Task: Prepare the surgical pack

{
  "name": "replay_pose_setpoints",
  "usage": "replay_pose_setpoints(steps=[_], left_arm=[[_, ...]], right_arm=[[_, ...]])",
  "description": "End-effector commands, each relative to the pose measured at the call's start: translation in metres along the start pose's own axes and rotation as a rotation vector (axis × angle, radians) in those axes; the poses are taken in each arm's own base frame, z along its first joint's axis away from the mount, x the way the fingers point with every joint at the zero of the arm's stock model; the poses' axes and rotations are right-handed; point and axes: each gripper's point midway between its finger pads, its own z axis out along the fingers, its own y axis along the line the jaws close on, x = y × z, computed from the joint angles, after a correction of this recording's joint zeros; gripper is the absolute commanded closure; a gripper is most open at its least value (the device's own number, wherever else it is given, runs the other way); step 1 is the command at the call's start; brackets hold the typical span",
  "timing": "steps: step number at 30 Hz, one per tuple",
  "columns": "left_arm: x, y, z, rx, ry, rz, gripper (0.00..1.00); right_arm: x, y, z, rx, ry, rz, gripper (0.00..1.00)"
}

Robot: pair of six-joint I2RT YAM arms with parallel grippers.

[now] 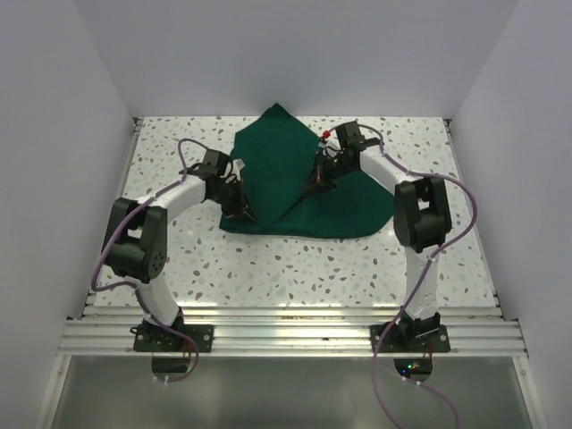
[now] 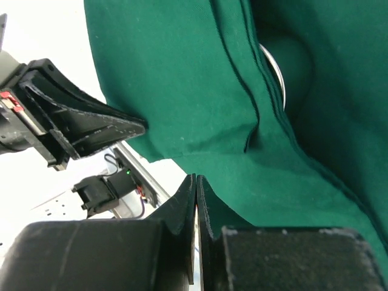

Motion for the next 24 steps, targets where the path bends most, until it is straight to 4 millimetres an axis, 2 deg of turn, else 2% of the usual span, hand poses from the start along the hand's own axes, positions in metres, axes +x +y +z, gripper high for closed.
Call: replay_pose_setpoints(steps=[1, 5, 8, 9, 13, 15, 16, 17, 18, 19, 20, 22, 23, 24], left_arm=[[-0.009, -0.008, -0.006, 0.038, -0.054, 0.054, 1.0], [-0.009, -0.007, -0.011, 0.025, -0.072, 0.058, 1.0], [-0.019, -0.014, -0.024, 0.011, -0.113, 0.076, 1.0], [-0.027, -0.022, -0.03, 0.019, -0.138, 0.093, 1.0], [-0.046, -0.045, -0.048, 0.052, -0.197, 0.131, 0.83], [-0.053, -0.061, -0.052, 0.097, -0.207, 0.147, 0.79], [-0.054, -0.066, -0.051, 0.111, -0.206, 0.144, 0.73], [-0.058, -0.071, -0.048, 0.131, -0.216, 0.151, 0.72], [-0.056, -0.08, -0.046, 0.156, -0.211, 0.164, 0.7], [-0.057, -0.085, -0.044, 0.172, -0.212, 0.165, 0.67], [-0.059, -0.09, -0.039, 0.192, -0.216, 0.175, 0.66], [-0.057, -0.104, -0.033, 0.227, -0.209, 0.201, 0.63], [-0.061, -0.11, -0.027, 0.238, -0.215, 0.216, 0.63], [-0.058, -0.117, -0.021, 0.246, -0.208, 0.235, 0.63]], right_arm=[[-0.014, 0.003, 0.007, -0.036, -0.035, -0.04, 0.99], [-0.02, -0.014, 0.016, 0.015, -0.037, -0.018, 0.99], [-0.023, -0.014, 0.01, 0.054, -0.046, -0.04, 0.99], [-0.025, -0.013, 0.004, 0.067, -0.053, -0.049, 0.99], [-0.033, -0.01, -0.018, 0.115, -0.109, -0.075, 0.98], [-0.042, -0.017, -0.038, 0.167, -0.156, -0.058, 0.97], [-0.043, -0.022, -0.047, 0.197, -0.17, -0.046, 0.95], [-0.051, -0.037, -0.061, 0.253, -0.218, -0.025, 0.94], [-0.053, -0.04, -0.076, 0.284, -0.255, -0.021, 0.91], [-0.054, -0.054, -0.087, 0.345, -0.278, 0.008, 0.87], [-0.058, -0.069, -0.105, 0.397, -0.318, 0.045, 0.74], [-0.058, -0.093, -0.134, 0.501, -0.383, 0.09, 0.64], [-0.061, -0.109, -0.151, 0.535, -0.42, 0.124, 0.55], [-0.055, -0.129, -0.158, 0.596, -0.432, 0.16, 0.51]])
